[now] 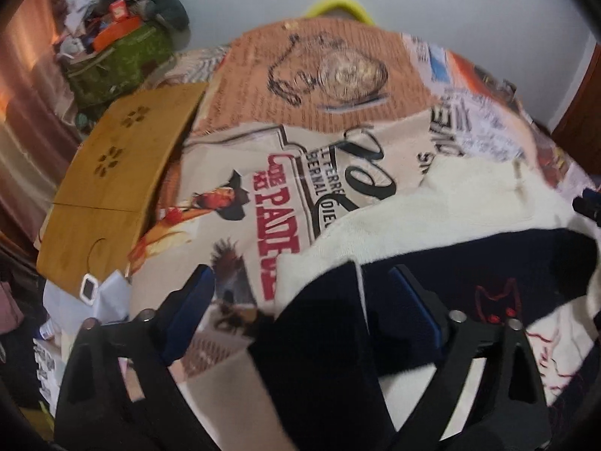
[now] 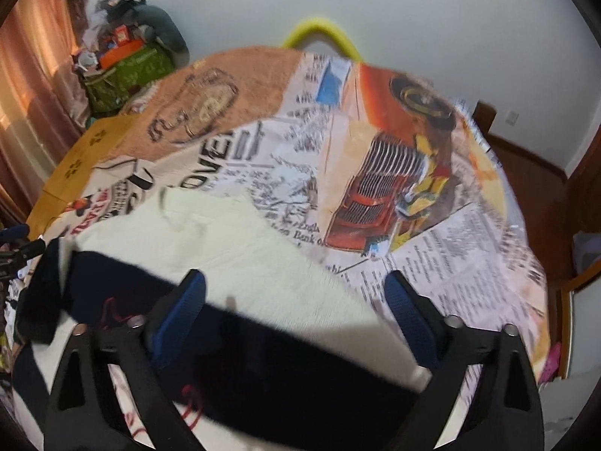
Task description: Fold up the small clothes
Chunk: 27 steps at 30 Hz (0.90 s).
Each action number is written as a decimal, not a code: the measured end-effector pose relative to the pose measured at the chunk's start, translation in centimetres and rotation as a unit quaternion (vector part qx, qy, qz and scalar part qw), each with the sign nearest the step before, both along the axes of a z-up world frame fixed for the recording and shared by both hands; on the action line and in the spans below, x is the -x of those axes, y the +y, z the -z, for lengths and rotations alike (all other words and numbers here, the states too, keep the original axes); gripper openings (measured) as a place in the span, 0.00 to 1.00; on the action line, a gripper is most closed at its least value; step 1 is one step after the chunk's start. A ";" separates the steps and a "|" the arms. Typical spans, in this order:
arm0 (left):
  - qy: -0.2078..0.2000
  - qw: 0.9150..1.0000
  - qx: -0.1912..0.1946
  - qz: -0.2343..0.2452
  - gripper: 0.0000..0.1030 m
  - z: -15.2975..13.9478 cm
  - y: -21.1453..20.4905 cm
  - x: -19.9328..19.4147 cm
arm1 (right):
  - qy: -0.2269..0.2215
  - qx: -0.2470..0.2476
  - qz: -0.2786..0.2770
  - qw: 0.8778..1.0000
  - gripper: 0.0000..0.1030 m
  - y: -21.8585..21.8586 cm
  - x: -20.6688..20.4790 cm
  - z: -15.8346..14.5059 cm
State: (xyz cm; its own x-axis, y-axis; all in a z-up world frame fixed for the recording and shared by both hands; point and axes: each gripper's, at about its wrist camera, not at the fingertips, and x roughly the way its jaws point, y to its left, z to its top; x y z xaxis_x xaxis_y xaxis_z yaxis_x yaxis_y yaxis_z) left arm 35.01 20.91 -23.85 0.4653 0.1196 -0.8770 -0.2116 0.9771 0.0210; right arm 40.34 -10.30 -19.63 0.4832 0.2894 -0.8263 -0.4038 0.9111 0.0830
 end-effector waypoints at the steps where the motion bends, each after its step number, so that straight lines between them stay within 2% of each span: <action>1: 0.007 1.000 0.007 0.000 0.85 0.7 0.1 -0.7 | 0.016 -0.004 -0.004 1.000 0.78 0.2 -0.9 0.7; 3: 0.024 0.999 0.023 -0.012 0.79 2.1 0.9 -1.6 | 0.040 -0.013 -0.011 0.999 0.72 0.5 -1.8 1.8; 4: 0.030 0.999 0.029 -0.018 0.73 2.7 1.3 -1.7 | 0.050 -0.017 -0.014 0.998 0.67 0.7 -2.1 2.2; 6: 0.044 0.997 0.055 -0.025 0.67 3.9 2.0 -2.0 | 0.071 -0.029 -0.024 0.997 0.59 1.1 -2.6 3.2; 8: 0.052 0.995 0.079 -0.025 0.55 4.7 2.3 -1.9 | 0.059 -0.032 -0.027 0.997 0.54 1.4 -2.4 3.4; 9: 0.056 0.994 0.096 -0.019 0.45 5.0 2.5 -1.8 | 0.055 -0.039 -0.034 0.997 0.43 1.4 -2.1 3.3; 10: 0.057 0.993 0.105 -0.015 0.42 5.0 2.6 -1.6 | 0.053 -0.046 -0.037 0.997 0.32 1.4 -2.1 3.2; 11: 0.055 0.993 0.105 -0.011 0.39 4.8 2.4 -1.6 | 0.055 -0.056 -0.038 0.996 0.27 1.2 -1.9 3.1; 12: 0.054 0.993 0.108 -0.002 0.32 4.5 2.3 -1.6 | 0.058 -0.059 -0.038 0.996 0.16 1.2 -1.9 3.0; 13: 0.053 0.992 0.112 0.003 0.27 4.4 2.1 -1.7 | 0.054 -0.057 -0.038 0.996 0.13 1.0 -1.9 2.8; 15: 0.049 0.991 0.120 0.016 0.22 3.5 1.6 -1.7 | 0.041 -0.048 -0.033 0.997 0.12 0.8 -2.0 2.4; 18: 0.037 0.994 0.094 0.040 0.21 2.1 0.2 -2.6 | 0.024 -0.029 -0.032 0.999 0.11 0.8 -2.3 1.9; 22: 0.031 0.996 0.068 0.045 0.21 1.2 -0.4 -4.0 | 0.009 0.000 -0.023 1.000 0.11 0.4 -3.7 1.3; 24: 0.030 0.998 0.037 0.039 0.21 1.3 -0.5 -5.0 | 0.001 0.016 -0.012 1.000 0.10 0.0 -4.7 1.1; 25: 0.032 0.998 0.030 0.036 0.21 1.5 -0.4 -5.5 | 0.000 0.023 -0.005 1.000 0.05 -0.2 -5.3 1.0; 27: 0.046 0.998 0.028 0.019 0.21 2.7 0.2 -6.4 | -0.011 0.040 0.022 0.999 0.02 -0.7 -6.4 1.0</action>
